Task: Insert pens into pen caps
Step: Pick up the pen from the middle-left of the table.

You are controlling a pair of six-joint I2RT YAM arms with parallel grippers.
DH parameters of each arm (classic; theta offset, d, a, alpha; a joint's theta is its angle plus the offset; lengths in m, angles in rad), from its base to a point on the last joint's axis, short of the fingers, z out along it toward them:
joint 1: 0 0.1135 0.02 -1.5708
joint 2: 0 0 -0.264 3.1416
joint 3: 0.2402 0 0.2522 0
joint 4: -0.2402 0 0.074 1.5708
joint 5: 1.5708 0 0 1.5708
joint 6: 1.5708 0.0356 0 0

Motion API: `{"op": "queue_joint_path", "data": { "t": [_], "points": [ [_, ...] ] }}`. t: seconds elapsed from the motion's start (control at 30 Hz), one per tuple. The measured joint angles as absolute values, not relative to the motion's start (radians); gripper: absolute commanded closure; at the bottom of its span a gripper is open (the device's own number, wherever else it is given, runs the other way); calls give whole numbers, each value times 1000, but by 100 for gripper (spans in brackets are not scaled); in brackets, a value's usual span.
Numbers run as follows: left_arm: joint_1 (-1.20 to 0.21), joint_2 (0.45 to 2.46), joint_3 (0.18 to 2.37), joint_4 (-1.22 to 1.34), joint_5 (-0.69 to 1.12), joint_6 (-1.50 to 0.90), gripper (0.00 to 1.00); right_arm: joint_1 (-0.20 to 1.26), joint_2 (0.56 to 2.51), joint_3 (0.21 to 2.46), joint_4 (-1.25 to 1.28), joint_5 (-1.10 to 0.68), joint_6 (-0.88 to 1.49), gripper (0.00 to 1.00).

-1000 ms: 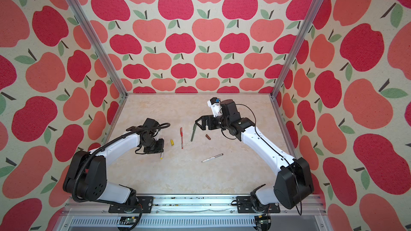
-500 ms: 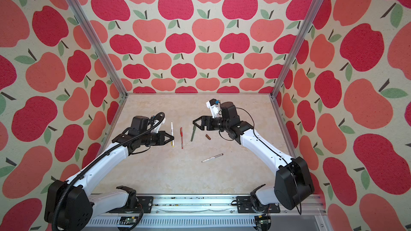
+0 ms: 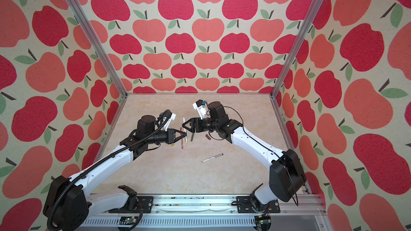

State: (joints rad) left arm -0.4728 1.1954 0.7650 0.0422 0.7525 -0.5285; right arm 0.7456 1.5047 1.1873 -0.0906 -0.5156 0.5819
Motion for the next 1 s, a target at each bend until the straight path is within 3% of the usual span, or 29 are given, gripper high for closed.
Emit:
{"op": "queue_joint_path", "data": {
  "t": [0.17, 0.37, 0.73, 0.9, 1.0],
  "points": [
    [-485, 1211, 750, 72, 749, -552, 100, 766, 1521, 1215, -112, -503, 556, 54],
    [-496, 1212, 750, 110, 749, -564, 100, 768, 1532, 1227, -131, -485, 544, 57],
    [-508, 1214, 750, 118, 740, -566, 100, 772, 1560, 1241, -147, -455, 530, 84],
    [-509, 1214, 739, 142, 728, -588, 74, 773, 1560, 1242, -147, -443, 533, 88],
    [-509, 1214, 722, 173, 711, -602, 69, 772, 1560, 1242, -146, -427, 551, 90]
  ]
}}
